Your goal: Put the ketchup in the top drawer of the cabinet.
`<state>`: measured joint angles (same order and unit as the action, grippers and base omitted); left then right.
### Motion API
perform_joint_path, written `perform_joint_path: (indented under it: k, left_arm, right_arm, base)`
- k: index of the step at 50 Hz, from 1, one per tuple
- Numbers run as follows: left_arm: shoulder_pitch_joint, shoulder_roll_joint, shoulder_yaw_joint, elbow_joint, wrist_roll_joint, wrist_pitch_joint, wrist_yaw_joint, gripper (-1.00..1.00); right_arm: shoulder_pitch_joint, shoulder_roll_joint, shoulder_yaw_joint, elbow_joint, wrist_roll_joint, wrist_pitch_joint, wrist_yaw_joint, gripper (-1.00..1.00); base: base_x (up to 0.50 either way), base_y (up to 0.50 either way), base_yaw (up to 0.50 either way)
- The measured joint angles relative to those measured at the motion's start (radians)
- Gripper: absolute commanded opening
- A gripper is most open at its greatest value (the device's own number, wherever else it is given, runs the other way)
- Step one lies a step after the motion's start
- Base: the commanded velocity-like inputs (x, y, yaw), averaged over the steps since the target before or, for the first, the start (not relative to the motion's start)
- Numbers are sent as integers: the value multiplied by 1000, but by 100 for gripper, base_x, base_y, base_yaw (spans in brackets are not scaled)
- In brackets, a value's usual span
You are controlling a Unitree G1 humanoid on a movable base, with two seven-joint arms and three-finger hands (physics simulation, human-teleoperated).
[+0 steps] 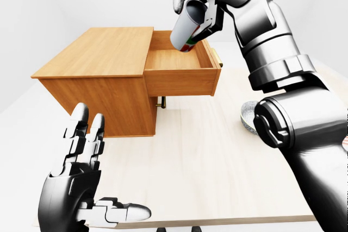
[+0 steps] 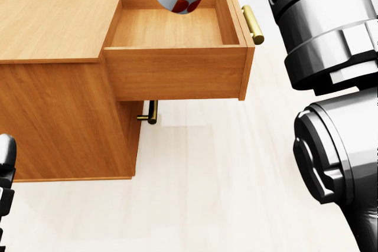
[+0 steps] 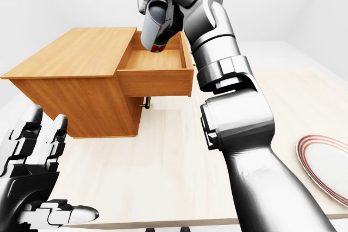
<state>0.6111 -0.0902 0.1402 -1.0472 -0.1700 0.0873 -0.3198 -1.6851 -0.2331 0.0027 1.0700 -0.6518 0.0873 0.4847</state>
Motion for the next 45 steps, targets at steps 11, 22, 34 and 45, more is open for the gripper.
perform_joint_path:
  k: [11,22,34,45]
  left_arm:
    - [-1,-1,4,0,-3,0,-2,100]
    - [-3,-4,6,0,-3,0,-4,100]
    - [-5,-5,7,0,-1,0,-4,100]
    - [-3,-6,7,0,-2,0,-5,100]
  right_arm:
    - [31,8,-1,8,-19,0,-19,-100]
    - [66,13,-5,14,-25,0,-26,-100]
    - [94,16,-8,17,-22,0,-30,-100]
    - [106,15,-8,18,-21,0,-32,-100]
  base:
    - [0,0,0]
    - [0,0,0]
    - [0,0,0]
    - [0,0,0]
